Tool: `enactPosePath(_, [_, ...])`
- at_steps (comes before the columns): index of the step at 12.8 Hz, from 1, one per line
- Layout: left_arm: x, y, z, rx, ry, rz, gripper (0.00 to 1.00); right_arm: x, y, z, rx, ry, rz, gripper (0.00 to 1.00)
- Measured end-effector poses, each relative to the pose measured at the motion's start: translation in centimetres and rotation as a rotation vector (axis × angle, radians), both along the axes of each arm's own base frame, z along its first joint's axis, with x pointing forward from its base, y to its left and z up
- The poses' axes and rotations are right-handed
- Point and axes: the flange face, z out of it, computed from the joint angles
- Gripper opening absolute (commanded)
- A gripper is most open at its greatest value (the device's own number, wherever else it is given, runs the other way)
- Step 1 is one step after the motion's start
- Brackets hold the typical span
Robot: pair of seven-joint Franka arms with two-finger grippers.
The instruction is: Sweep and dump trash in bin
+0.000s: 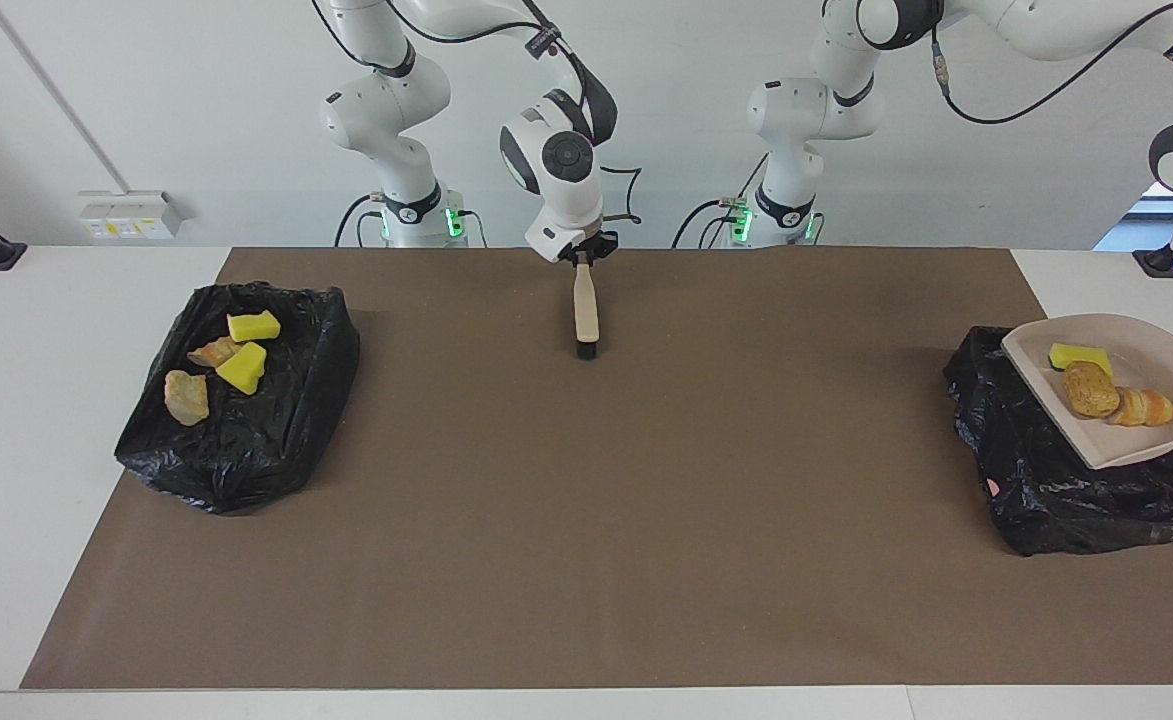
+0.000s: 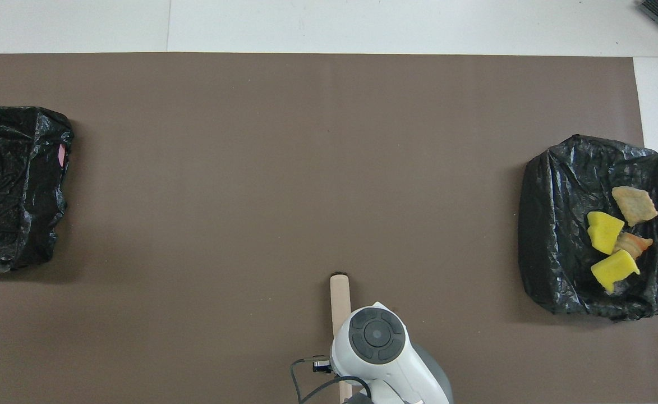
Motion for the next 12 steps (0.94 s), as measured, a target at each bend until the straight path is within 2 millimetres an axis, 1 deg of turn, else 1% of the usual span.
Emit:
enactPosePath(2, [-0.1,1.8,-1.0,0.048,-0.003,-0.004,0.00,0.1,0.1,0.1,0.002,-0.003,-0.001,1.00])
enactPosePath(3, [0.0,2.2,-1.5,0.090,0.012,-0.016,0.00,0.3,0.2,0.2,0.009,-0.011,-0.003,1.00])
enactPosePath(5, [0.5,1.8,-2.1,0.183,0.034,-0.006,0.00,1.4,0.7,0.8,0.029,-0.036,-0.015,1.00])
enactPosePath(7, [0.9,0.9,-2.4,0.269,0.055,-0.016,0.00,3.8,0.5,2.0,0.055,-0.083,-0.046,1.00])
enactPosePath(10, [1.1,0.5,-2.4,0.353,0.088,-0.039,0.00,9.0,-1.7,4.5,0.059,-0.171,-0.095,1.00])
enactPosePath(12, [1.2,0.1,-2.3,0.404,0.107,-0.035,0.00,11.7,-3.5,5.3,0.029,-0.233,-0.097,1.00])
